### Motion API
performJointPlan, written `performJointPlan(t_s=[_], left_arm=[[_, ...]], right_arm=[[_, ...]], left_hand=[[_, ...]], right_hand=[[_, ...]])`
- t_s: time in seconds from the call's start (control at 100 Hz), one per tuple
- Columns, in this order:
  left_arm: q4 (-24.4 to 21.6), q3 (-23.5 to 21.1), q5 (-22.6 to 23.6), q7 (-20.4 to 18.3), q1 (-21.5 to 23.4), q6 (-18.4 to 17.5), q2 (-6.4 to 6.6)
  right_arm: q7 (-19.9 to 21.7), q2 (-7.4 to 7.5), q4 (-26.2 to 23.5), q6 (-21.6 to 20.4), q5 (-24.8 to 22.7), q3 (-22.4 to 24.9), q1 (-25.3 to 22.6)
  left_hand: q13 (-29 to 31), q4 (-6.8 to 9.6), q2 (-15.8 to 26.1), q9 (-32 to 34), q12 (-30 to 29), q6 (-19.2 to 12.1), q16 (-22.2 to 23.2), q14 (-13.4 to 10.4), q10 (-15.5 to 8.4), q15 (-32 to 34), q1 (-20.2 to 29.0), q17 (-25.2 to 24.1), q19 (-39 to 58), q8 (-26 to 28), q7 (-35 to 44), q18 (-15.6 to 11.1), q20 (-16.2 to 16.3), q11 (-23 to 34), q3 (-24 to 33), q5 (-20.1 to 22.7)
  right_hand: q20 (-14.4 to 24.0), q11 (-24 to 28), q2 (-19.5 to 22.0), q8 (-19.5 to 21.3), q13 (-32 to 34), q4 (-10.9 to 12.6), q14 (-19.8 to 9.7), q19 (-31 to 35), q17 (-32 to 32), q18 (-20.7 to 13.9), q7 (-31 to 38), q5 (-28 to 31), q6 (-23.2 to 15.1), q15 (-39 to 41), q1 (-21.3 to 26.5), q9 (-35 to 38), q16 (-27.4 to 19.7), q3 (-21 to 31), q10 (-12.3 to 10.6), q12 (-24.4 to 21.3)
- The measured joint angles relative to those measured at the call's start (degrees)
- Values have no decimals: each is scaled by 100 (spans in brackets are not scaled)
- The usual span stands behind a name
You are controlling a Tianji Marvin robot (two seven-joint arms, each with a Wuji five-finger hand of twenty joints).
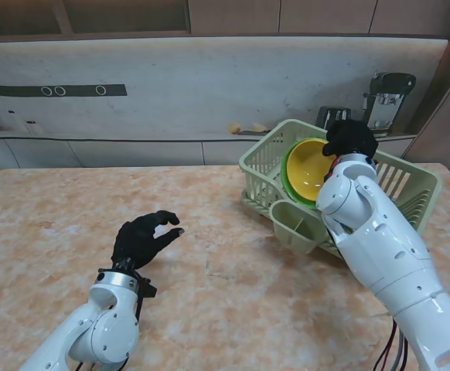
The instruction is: Stack bowls and put them on the dishrack
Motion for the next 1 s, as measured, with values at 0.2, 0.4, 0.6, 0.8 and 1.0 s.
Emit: performJointPlan(t_s=[0.2, 0.4, 0.6, 0.8, 1.0], left_arm=[[0, 0, 0, 0, 0, 0, 0], [0, 0, -1, 0, 0, 0, 0], [0, 2, -17, 0, 0, 0, -3], [-2, -2, -22, -2, 1, 0, -2], [-3, -2, -22, -3, 1, 0, -2]], right_arm=[[22, -26, 85, 207, 75, -61, 61], [91, -46, 187, 387, 123, -147, 141], [125, -82, 352, 607, 183, -278, 255], [201, -102, 453, 736, 200, -395, 340], [333, -103, 518, 986, 160, -524, 422]], left_hand=[[0, 0, 0, 0, 0, 0, 0, 0, 0, 0, 0, 0, 0, 0, 0, 0, 0, 0, 0, 0], [0, 0, 0, 0, 0, 0, 0, 0, 0, 0, 0, 0, 0, 0, 0, 0, 0, 0, 0, 0], [0, 0, 0, 0, 0, 0, 0, 0, 0, 0, 0, 0, 0, 0, 0, 0, 1, 0, 0, 1], [0, 0, 0, 0, 0, 0, 0, 0, 0, 0, 0, 0, 0, 0, 1, -1, 1, 0, -1, 1], [0, 0, 0, 0, 0, 0, 0, 0, 0, 0, 0, 0, 0, 0, 1, -1, 1, 0, -1, 1]], right_hand=[[-51, -2, 0, -21, -110, -61, 0, -132, -33, 57, 0, -37, -79, -84, 1, -73, 0, 0, -65, -36], [-71, -2, 0, -55, -162, -61, 0, -222, -56, 63, 1, -47, -92, -117, 1, -114, 0, 0, -86, -85], [-110, -3, 0, -69, -165, -64, 0, -283, -68, 77, 2, -51, -96, -160, 1, -116, 0, 0, -88, -148], [-179, -48, 0, -302, -278, -216, 8, -480, -94, 153, 70, -95, -127, -278, 1, -190, 0, 0, -115, -222], [-420, -158, 10, -679, -602, -278, 75, -975, -177, 405, 137, -198, -219, -627, 4, -427, 0, 0, -194, -383]])
